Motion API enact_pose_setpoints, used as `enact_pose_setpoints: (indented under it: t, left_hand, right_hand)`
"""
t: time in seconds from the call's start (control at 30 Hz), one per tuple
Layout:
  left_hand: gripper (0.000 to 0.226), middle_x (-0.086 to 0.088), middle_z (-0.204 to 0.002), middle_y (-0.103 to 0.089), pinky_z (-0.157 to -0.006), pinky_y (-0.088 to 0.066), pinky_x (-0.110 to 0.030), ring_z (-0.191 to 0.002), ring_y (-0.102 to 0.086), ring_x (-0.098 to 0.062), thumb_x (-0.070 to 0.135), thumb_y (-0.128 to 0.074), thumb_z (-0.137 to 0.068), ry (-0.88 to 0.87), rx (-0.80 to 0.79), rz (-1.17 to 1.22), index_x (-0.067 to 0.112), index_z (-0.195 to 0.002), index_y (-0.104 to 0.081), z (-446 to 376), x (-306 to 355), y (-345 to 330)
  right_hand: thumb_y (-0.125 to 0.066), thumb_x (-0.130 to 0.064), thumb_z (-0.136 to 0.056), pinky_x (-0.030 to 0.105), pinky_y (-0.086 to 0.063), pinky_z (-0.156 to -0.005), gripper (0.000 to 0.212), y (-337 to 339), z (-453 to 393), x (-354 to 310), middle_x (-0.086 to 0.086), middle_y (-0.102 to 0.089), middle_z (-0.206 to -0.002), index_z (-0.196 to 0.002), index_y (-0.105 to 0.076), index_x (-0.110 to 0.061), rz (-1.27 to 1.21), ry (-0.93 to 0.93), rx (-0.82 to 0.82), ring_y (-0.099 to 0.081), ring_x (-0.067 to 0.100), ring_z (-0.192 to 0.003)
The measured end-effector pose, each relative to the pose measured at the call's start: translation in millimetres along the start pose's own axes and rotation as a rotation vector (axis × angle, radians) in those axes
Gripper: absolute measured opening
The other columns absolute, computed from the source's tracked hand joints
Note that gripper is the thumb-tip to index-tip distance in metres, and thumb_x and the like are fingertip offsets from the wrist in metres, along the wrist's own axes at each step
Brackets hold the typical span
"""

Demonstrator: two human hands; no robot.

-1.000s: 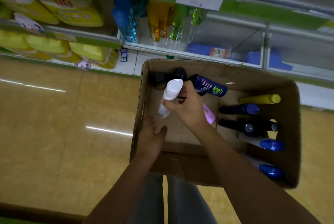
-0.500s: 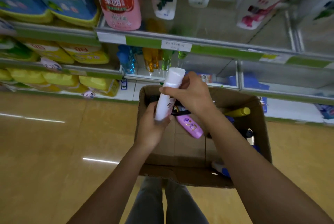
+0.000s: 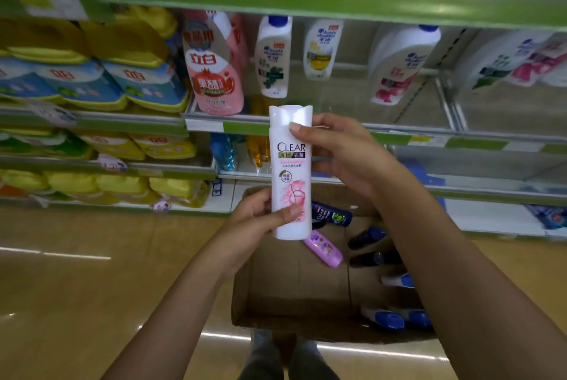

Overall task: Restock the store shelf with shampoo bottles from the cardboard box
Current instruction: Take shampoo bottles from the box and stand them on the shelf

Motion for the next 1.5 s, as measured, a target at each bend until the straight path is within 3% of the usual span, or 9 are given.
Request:
enact_pose_setpoints:
  t: [0.23, 0.47, 0.67, 0.8, 1.0, 1.13, 1.3, 1.4, 1.5]
  left_hand:
    - [0.049, -0.009, -0.116, -0.068, -0.094, -0.052, -0.035, -0.11, -0.064, -0.023, 0.019, -0.074, -0.076, -0.011, -0.076, 0.125, 0.013, -0.122, -0.059, 18, 31, -11]
    - [0.072, -0.022, -0.1, -0.069, -0.09, -0.053, -0.047, -0.092, -0.069, -0.032, 0.024, -0.095, -0.044, -0.015, -0.229, 0.476, 0.008, -0.109, -0.069, 33, 49, -26]
    - [0.093, -0.019, -0.096, -0.064, -0.1, -0.043, -0.056, -0.084, -0.066, -0.03, 0.015, -0.089, -0.056, 0.013, -0.408, 0.67, 0.002, -0.136, -0.043, 39, 58, -37]
    - [0.069, -0.022, -0.111, -0.059, -0.111, -0.025, -0.055, -0.1, -0.06, -0.033, 0.015, -0.065, -0.086, 0.012, -0.62, 0.668, -0.001, -0.143, -0.031, 48, 70, -46]
    - [0.092, -0.023, -0.109, -0.061, -0.111, -0.03, -0.056, -0.102, -0.062, -0.033, 0.022, -0.079, -0.076, 0.098, -0.452, 0.654, -0.001, -0.145, -0.023, 38, 51, -35]
    - [0.071, -0.019, -0.114, -0.062, -0.116, -0.017, -0.053, -0.106, -0.059, -0.029, 0.028, -0.055, -0.094, 0.084, -0.45, 0.708, 0.002, -0.143, -0.011, 42, 49, -36]
    - [0.058, -0.023, -0.114, -0.059, -0.117, -0.014, -0.052, -0.108, -0.058, -0.032, 0.027, -0.052, -0.096, 0.066, -0.599, 0.675, -0.006, -0.138, -0.032, 46, 65, -49]
    - [0.071, -0.019, -0.112, -0.062, -0.114, -0.025, -0.054, -0.104, -0.061, -0.029, 0.027, -0.064, -0.089, 0.016, -0.619, 0.653, 0.001, -0.139, -0.02, 48, 75, -55]
    - [0.085, -0.017, -0.1, -0.066, -0.101, -0.043, -0.055, -0.092, -0.067, -0.028, 0.026, -0.088, -0.062, -0.076, -0.435, 0.566, -0.002, -0.129, -0.043, 46, 85, -47]
  right_hand:
    - [-0.065, -0.019, -0.088, 0.046, -0.054, -0.093, 0.022, -4, 19, -36, 0.009, -0.073, -0.1, -0.106, -0.068, -0.007, -0.048, 0.041, -0.089, -0.069, 0.025, -0.095]
    - [-0.061, -0.026, -0.091, 0.041, -0.056, -0.089, 0.04, -17, 35, -60, 0.012, -0.068, -0.11, -0.122, -0.061, 0.0, -0.076, 0.031, -0.16, -0.066, 0.024, -0.099]
    - [-0.065, -0.032, -0.082, 0.04, -0.057, -0.083, 0.042, -29, 44, -77, 0.013, -0.066, -0.105, -0.117, -0.06, -0.008, -0.136, 0.038, -0.238, -0.065, 0.024, -0.094]
    - [-0.071, -0.032, -0.074, 0.037, -0.057, -0.078, 0.046, -32, 49, -92, 0.007, -0.069, -0.096, -0.113, -0.06, -0.011, -0.117, 0.103, -0.192, -0.067, 0.019, -0.087]
    - [-0.076, -0.031, -0.075, 0.038, -0.059, -0.079, 0.056, -26, 51, -105, 0.005, -0.072, -0.1, -0.123, -0.06, -0.006, -0.034, 0.131, -0.055, -0.069, 0.016, -0.089]
    - [-0.075, -0.037, -0.078, 0.03, -0.058, -0.071, 0.046, -24, 54, -112, 0.001, -0.074, -0.094, -0.113, -0.066, -0.009, 0.052, 0.163, 0.008, -0.071, 0.014, -0.085]
    - [-0.076, -0.042, -0.076, 0.032, -0.059, -0.075, 0.049, -25, 56, -121, 0.001, -0.074, -0.093, -0.111, -0.065, -0.01, 0.091, 0.18, 0.035, -0.071, 0.015, -0.086]
    - [-0.073, -0.039, -0.08, 0.033, -0.059, -0.077, 0.038, -25, 59, -126, 0.003, -0.073, -0.093, -0.105, -0.069, -0.01, 0.089, 0.185, 0.0, -0.069, 0.016, -0.086]
    - [-0.069, -0.035, -0.085, 0.039, -0.058, -0.086, 0.037, -22, 62, -130, 0.012, -0.072, -0.101, -0.107, -0.07, -0.006, 0.071, 0.18, -0.021, -0.068, 0.022, -0.093]
Point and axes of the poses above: each hand's wrist, its own z-axis away from the middle knuckle, its own y-axis out of the back of the hand, x = y × z, the point moved 7 cm from there along -z, towards the middle knuckle
